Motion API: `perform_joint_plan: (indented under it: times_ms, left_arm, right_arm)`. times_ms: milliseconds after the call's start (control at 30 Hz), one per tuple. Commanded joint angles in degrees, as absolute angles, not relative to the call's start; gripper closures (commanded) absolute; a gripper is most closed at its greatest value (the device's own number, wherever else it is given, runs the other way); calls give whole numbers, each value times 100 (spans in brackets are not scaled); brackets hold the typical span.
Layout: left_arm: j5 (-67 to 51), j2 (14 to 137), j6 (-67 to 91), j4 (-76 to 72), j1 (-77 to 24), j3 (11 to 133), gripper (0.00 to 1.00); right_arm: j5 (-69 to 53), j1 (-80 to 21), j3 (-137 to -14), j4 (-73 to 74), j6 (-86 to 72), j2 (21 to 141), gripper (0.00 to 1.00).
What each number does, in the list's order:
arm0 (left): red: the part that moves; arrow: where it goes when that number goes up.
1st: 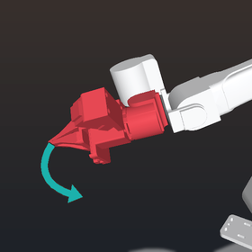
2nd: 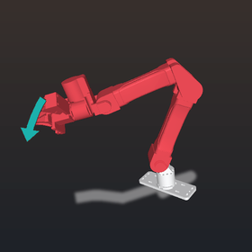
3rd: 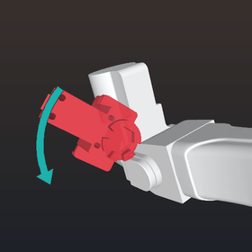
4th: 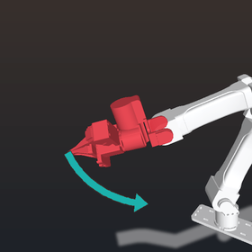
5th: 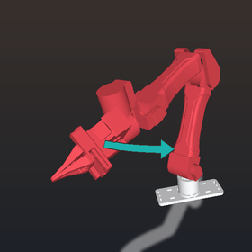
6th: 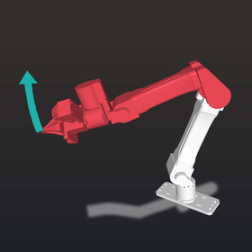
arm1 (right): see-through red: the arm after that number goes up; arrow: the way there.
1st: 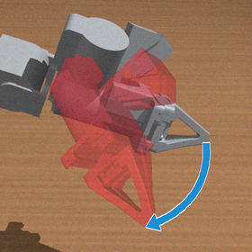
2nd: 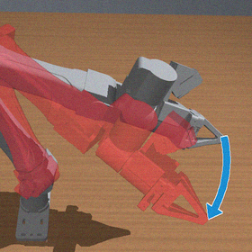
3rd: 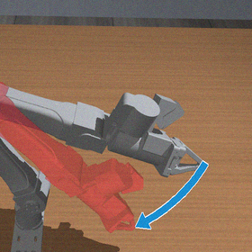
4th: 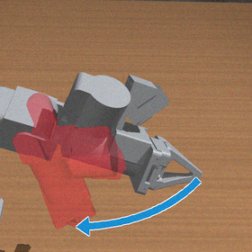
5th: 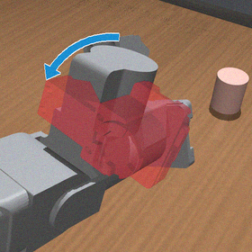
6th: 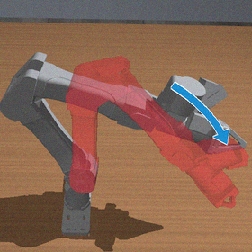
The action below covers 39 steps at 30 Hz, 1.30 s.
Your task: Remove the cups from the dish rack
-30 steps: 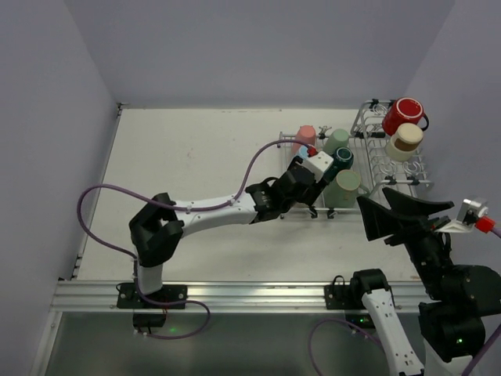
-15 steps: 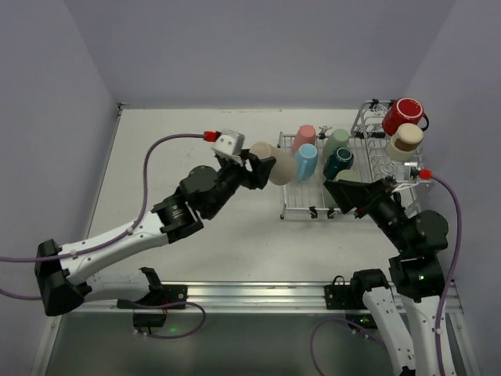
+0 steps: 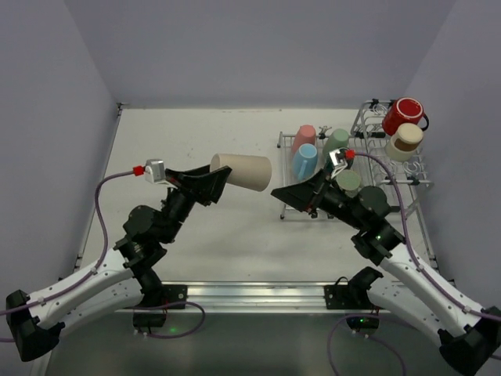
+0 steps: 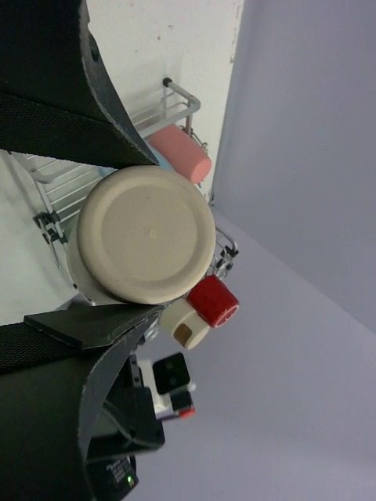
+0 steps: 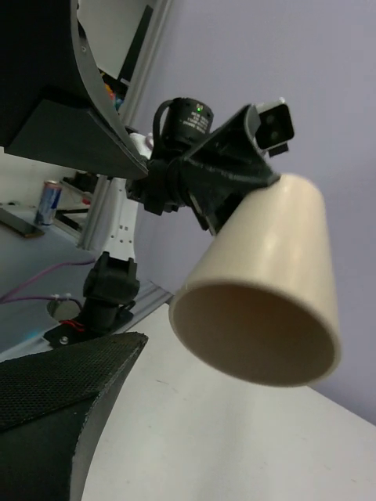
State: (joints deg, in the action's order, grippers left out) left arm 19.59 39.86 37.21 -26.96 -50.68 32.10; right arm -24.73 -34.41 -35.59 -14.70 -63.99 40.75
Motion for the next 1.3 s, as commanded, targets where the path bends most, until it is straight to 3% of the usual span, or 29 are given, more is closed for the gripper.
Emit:
perform_joint_plan:
  times_ms: [0, 333, 600, 700, 733, 800, 833, 933, 967, 1067, 1267]
  left_arm:
    - [2065, 3649, 4025, -3305, -5019, 3120, 76]
    - [2057, 3015, 4166, -3032, -4992, 2857, 77]
    - [2065, 2892, 4236, -2892, -4992, 2725, 78]
    - [2048, 2874, 4193, -2839, -4992, 2698, 78]
    - [2048, 2865, 4184, -2804, -4992, 2690, 78]
    - [2092, 2839, 4114, -2734, -4992, 2690, 75]
    - [2109, 2821, 4052, -2594, -4992, 2716, 72]
    - [2214, 2830, 3631, -1815, -5001, 3040, 42]
    - [2485, 2865, 3525, -1410, -4992, 3206, 23]
    - [3030, 2971, 3034, -30, -4992, 3866, 1]
    - [3787, 2480, 2443, 1721, -4992, 4403, 0]
  right_arm:
    - [-1926, -3989, -3919, -2329, -6294, 4666, 18]
    - [-1625, -4377, -4270, -2496, -5968, 5211, 19]
    - [-1845, -4447, -4807, -2645, -5739, 5783, 27]
    - [-1933, -4482, -4939, -2812, -5739, 6020, 39]
    - [-1942, -4509, -5018, -2873, -5757, 6081, 60]
    - [-1908, -4544, -5089, -2935, -5783, 6257, 80]
    - [-1872, -4553, -5185, -2953, -5783, 6319, 99]
    - [-1758, -4570, -5683, -2360, -5503, 6609, 100]
    - [-1688, -4579, -5843, -2077, -5371, 6775, 100]
    - [-1337, -4605, -6747, -716, -4669, 7127, 100]
    - [-424, -4614, -8286, 1307, -3561, 8339, 100]
